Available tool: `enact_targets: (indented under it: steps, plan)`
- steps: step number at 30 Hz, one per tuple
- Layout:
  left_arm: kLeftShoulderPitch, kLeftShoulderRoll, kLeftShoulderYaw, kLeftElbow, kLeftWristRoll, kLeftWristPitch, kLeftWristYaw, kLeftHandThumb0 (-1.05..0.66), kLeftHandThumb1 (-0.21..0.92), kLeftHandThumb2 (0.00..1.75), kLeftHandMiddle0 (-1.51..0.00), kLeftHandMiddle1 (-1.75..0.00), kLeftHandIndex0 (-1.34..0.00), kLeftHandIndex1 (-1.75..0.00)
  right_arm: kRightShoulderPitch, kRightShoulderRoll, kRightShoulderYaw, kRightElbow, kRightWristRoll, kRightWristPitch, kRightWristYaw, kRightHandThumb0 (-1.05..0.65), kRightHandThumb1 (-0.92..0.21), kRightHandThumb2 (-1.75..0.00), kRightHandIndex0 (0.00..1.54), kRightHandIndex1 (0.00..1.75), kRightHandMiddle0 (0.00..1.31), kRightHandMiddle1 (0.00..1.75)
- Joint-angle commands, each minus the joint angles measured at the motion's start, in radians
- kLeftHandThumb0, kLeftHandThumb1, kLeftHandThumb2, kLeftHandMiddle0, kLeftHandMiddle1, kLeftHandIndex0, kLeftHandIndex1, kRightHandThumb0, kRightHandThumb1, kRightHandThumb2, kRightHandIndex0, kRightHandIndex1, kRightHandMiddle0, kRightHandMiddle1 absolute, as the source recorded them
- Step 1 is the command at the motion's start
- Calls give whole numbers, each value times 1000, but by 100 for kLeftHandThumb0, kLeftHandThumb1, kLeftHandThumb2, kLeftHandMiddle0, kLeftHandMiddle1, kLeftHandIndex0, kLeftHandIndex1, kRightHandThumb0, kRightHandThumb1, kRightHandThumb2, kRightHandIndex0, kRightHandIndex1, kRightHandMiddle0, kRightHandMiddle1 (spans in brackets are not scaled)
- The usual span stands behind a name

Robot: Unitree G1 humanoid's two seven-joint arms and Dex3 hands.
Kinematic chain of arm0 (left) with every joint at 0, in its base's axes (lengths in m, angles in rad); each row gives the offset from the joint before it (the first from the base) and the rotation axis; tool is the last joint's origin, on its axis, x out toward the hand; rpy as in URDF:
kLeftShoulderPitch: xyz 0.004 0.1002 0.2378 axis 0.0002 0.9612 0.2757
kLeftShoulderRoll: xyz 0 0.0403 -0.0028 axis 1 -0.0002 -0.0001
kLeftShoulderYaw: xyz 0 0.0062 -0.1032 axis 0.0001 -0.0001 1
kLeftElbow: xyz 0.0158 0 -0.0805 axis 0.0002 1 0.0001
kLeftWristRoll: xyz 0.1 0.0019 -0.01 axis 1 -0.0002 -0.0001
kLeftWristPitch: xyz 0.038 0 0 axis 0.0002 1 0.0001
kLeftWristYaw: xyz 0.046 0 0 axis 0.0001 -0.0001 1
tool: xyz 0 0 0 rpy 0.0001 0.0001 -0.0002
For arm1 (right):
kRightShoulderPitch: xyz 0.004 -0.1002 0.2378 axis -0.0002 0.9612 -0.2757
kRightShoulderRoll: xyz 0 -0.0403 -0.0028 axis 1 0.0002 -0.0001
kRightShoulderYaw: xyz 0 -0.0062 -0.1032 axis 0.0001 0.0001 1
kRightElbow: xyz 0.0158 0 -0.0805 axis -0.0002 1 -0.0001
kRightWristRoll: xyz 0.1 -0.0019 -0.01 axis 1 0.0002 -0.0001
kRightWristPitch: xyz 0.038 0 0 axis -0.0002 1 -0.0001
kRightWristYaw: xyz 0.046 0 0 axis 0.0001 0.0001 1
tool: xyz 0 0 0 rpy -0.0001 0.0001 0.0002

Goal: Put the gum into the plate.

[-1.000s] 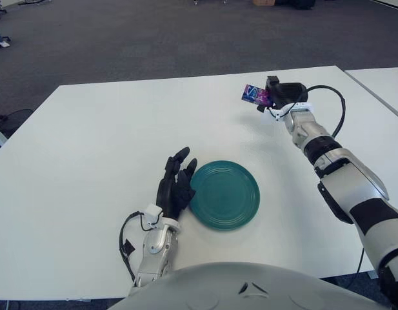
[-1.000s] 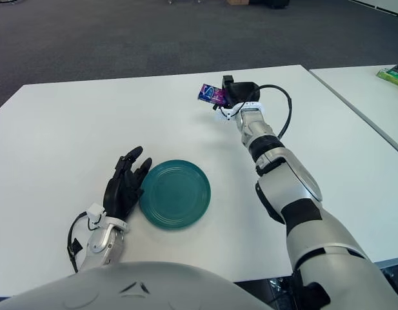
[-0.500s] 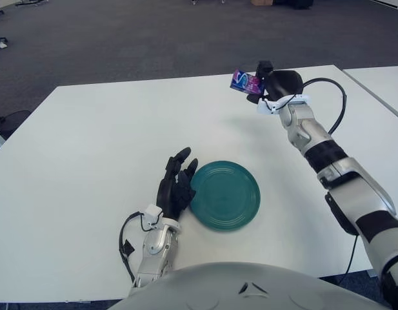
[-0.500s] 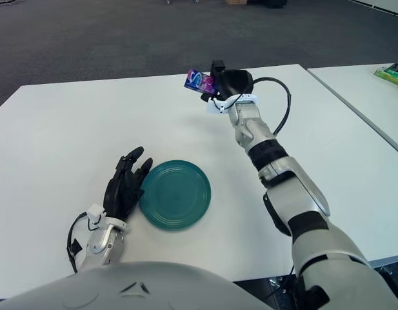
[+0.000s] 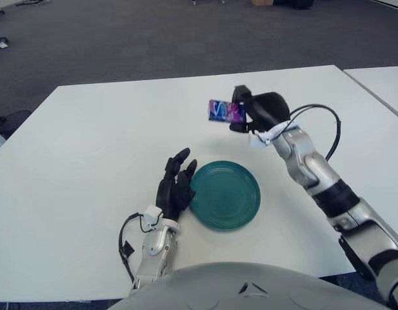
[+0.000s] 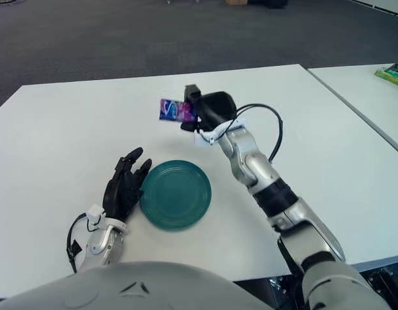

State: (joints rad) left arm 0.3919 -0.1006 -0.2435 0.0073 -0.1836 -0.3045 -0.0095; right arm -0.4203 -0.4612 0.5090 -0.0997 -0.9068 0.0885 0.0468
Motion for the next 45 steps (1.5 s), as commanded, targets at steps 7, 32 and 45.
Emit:
enact_targets:
  steps: [7, 32, 45]
  plan:
    - [27, -44, 6, 2, 11, 27, 33, -92, 92, 90, -60, -3, -13, -75, 112, -57, 4, -116, -42, -131, 52, -45, -92, -65, 80, 175, 63, 175]
    - [74, -36, 9, -154, 60, 113, 100, -88, 92, 93, -55, 0, -4, -71, 201, -126, -14, -230, -81, -388, 204, -48, -92, -56, 70, 175, 60, 175]
    - [88, -35, 0, -199, 81, 137, 105, -87, 92, 95, -46, 0, -4, -71, 234, -133, -26, -209, -75, -488, 189, -39, -71, -80, 62, 175, 34, 175]
